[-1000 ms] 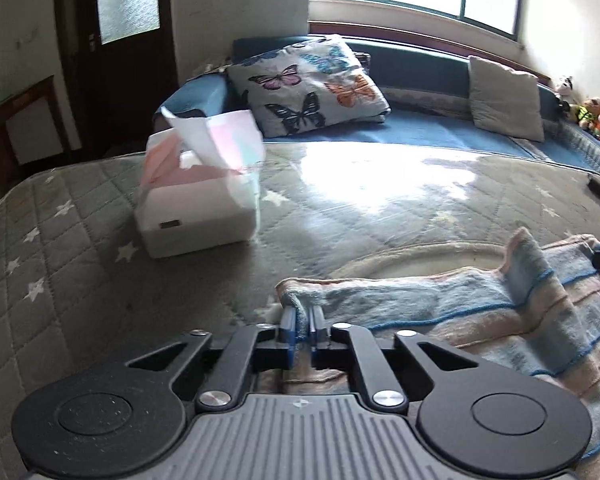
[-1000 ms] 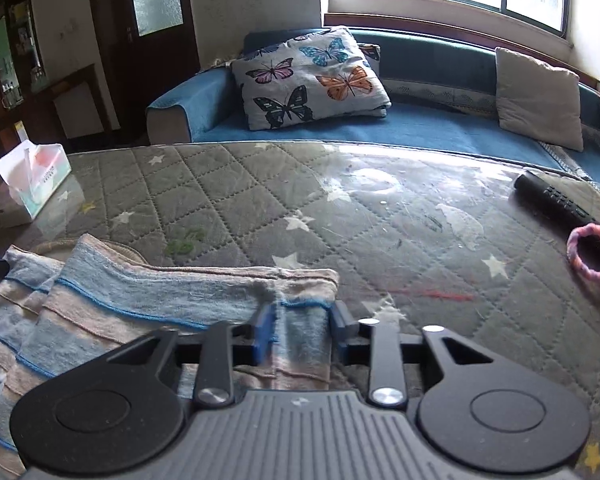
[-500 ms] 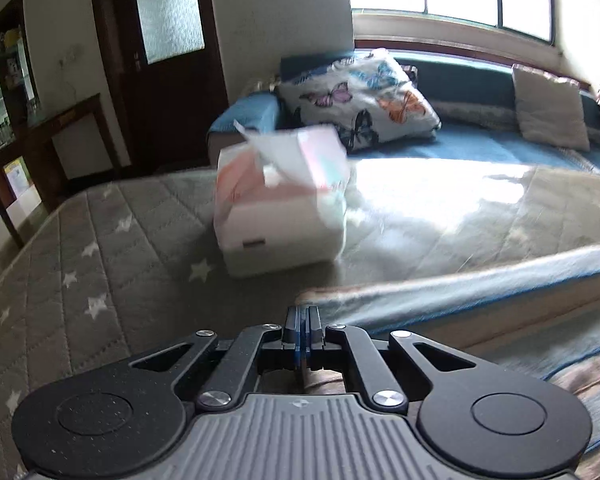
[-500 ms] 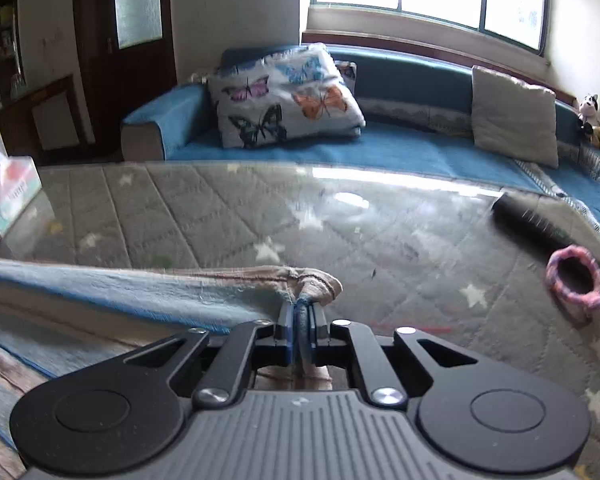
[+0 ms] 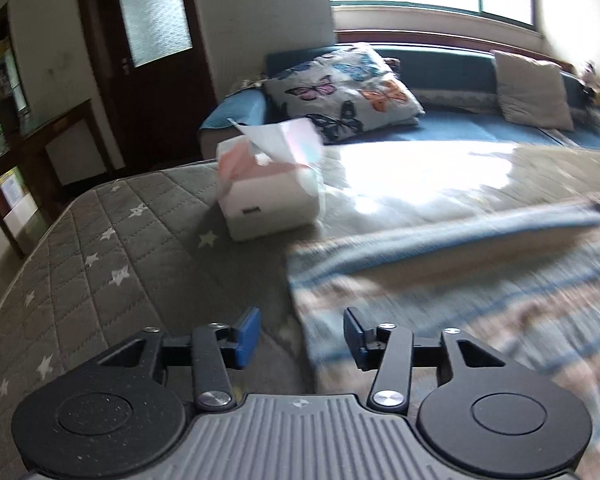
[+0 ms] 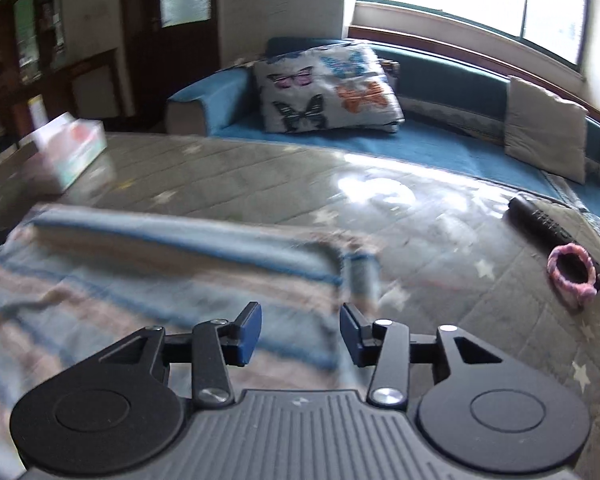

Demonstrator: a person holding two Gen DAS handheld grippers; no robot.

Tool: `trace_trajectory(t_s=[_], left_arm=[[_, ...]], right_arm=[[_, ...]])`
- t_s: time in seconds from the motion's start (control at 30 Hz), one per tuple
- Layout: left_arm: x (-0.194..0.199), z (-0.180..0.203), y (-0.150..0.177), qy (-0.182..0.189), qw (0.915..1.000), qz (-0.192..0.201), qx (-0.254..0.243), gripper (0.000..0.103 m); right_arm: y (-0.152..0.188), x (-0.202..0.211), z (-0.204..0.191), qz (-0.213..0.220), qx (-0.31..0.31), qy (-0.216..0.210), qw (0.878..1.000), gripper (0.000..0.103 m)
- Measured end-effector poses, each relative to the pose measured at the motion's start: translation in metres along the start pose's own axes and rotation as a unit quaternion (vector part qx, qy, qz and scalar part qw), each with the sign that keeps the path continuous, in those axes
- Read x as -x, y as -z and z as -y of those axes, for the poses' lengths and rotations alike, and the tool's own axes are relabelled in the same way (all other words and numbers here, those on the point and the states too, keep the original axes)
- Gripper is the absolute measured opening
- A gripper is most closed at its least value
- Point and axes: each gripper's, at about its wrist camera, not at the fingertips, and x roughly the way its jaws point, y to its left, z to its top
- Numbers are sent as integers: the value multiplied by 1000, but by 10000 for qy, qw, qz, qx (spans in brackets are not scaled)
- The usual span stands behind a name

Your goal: Fold clothes

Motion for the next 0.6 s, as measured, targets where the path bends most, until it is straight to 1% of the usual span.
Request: trace_trajectory(t_s=[0.03,0.17,0.23,0.27,0.33,0.43,0.6], left_arm=[[8,3,5,40,10000,2,-71,54],[34,15,30,172,9993,-53,-328,58],[43,17,42,187,9990,-119,-389,58],[47,18,48,187,9989,-150,-411,58],[55,17,60,153,9988,-193,-424,58],[69,15,74,101,9989,-162,-424,61],[87,9,92,42,9992,-111,-381,66]], right_arm=[[4,6,-5,-32,51,-65,10000,50],[28,32,-27,-168,316,-294,9989,53],[42,42,-38,-265,471,-354,9979,57],[49,46,-42,-311,541,-364,9974,57],[61,56,-49,-358,674,-369,9964,57],[77,69,-55,-396,747,-386,9957,62],[98,91,-64,-387,853,-446,9946,62]])
